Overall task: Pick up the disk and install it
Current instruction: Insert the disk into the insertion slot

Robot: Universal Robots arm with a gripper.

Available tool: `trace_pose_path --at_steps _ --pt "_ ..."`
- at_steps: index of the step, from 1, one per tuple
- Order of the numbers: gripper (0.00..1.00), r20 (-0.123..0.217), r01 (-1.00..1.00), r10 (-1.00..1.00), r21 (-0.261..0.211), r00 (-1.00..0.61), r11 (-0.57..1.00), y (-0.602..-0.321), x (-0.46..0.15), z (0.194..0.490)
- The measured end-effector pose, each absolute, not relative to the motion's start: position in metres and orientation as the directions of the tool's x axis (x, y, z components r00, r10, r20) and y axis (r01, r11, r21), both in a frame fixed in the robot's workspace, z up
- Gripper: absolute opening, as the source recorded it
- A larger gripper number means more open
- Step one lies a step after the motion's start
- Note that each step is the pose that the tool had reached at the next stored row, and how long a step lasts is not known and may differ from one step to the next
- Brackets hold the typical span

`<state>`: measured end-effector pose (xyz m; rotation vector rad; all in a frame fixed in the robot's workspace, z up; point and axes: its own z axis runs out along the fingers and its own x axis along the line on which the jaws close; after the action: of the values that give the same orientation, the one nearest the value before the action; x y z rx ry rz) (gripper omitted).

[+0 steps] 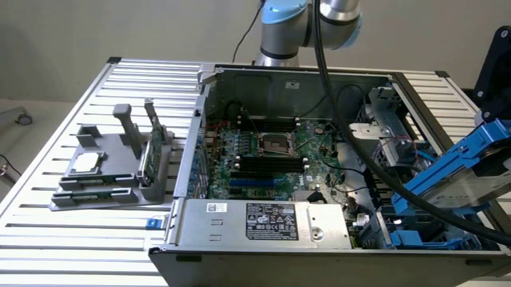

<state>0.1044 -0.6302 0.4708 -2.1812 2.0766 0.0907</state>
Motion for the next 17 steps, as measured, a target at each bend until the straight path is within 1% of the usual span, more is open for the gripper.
trace_pose_path --at_steps 17 --pt "0.33 -0.123 -0.995 -0.992 -0.098 0.020 -0.008 -0.623 0.100 0.453"
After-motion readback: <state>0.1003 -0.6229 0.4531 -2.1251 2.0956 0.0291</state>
